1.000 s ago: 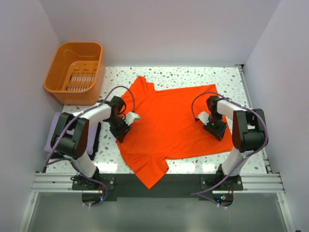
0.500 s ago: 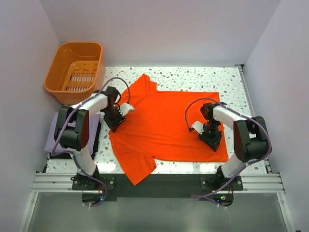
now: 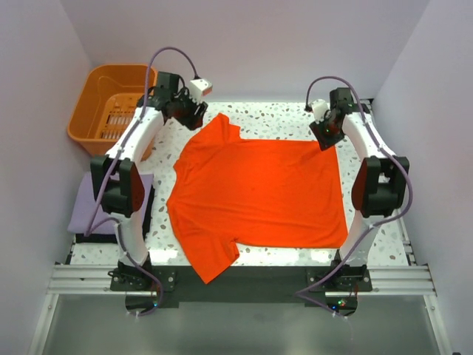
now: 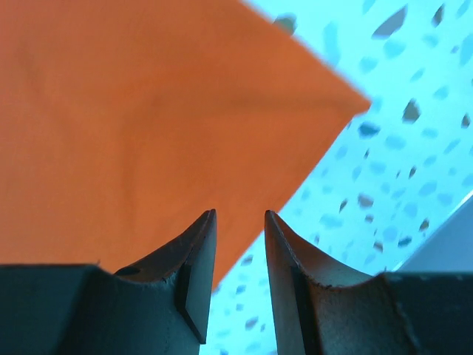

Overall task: Fold and stack the t-shirts
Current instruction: Flatten the tshirt out, then fold the tshirt

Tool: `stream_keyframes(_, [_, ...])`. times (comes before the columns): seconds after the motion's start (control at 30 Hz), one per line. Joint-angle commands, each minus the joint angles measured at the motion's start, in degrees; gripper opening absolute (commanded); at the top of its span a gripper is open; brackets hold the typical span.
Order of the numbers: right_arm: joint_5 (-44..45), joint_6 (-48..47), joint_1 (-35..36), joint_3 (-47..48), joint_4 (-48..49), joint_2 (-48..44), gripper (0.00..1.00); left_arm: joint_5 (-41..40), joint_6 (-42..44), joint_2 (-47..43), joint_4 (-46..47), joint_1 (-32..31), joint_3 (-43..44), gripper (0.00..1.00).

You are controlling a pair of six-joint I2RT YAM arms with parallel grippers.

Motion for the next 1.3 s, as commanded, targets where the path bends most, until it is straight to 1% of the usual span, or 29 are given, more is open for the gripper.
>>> stream_keyframes(0.0, [2.47, 8.53, -0.71, 7.47, 9.74, 6.52, 0.36, 1.78, -10.26, 8.74, 8.23, 0.72, 7.74, 0.59])
stream_keyframes(0.03, [3.00, 9.24, -0.88, 8.98, 11.06, 10.02, 0.36, 2.22, -11.84, 9.99, 8.85, 0.89, 9.15, 0.59])
stream_keyframes(0.1, [3.44, 10.91, -1.15, 12.93, 12.21, 12.85, 0.36, 2.14, -13.77, 12.63, 11.13, 1.16, 11.79, 0.59])
stream_keyframes(0.17, [3.27, 11.18, -3.69, 15.14, 12.57, 16.55, 0.37, 2.84, -14.05, 14.03, 13.51, 1.51, 12.59, 0.59])
stream_keyframes(0.27, [2.39, 10.48, -5.01, 18.83, 11.16, 20.42, 0.41, 2.84, -14.49, 15.26, 15.79, 1.69, 12.68, 0.60])
stream_keyframes(0.43, [0.55, 7.49, -6.33, 19.81, 9.93, 22.79, 0.46, 3.01, -14.31, 17.29, 16.94, 2.13, 12.85, 0.61])
stream_keyframes(0.6, [-0.60, 5.56, -6.68, 20.24, 10.10, 24.82, 0.46, 3.02, -14.05, 19.40, 17.12, 2.39, 12.85, 0.61])
stream_keyframes(0.9, [-0.25, 4.76, -6.95, 22.09, 10.98, 28.07, 0.46, 2.75, -14.05, 22.39, 17.73, 2.57, 14.70, 0.62])
stream_keyframes(0.97, [-0.60, 4.59, -7.04, 22.18, 11.07, 28.51, 0.46, 2.31, -14.22, 23.96, 17.82, 2.57, 16.01, 0.63])
stream_keyframes(1.1, [-0.43, 3.71, -7.12, 22.88, 10.55, 29.39, 0.51, 1.09, -14.49, 27.13, 18.78, 2.57, 18.39, 0.65])
stream_keyframes(1.17, [-0.87, 3.18, -7.12, 23.58, 9.67, 30.09, 0.48, 1.34, -14.58, 29.58, 18.79, 2.56, 20.32, 0.66])
stream_keyframes(1.2, [-1.04, 2.83, -7.21, 23.76, 9.32, 30.27, 0.42, 1.35, -14.66, 30.38, 18.79, 2.57, 21.11, 0.66])
stream_keyframes(1.27, [-1.83, 2.30, -7.12, 23.85, 9.14, 30.44, 0.33, 1.17, -15.01, 32.49, 18.61, 2.57, 23.13, 0.66])
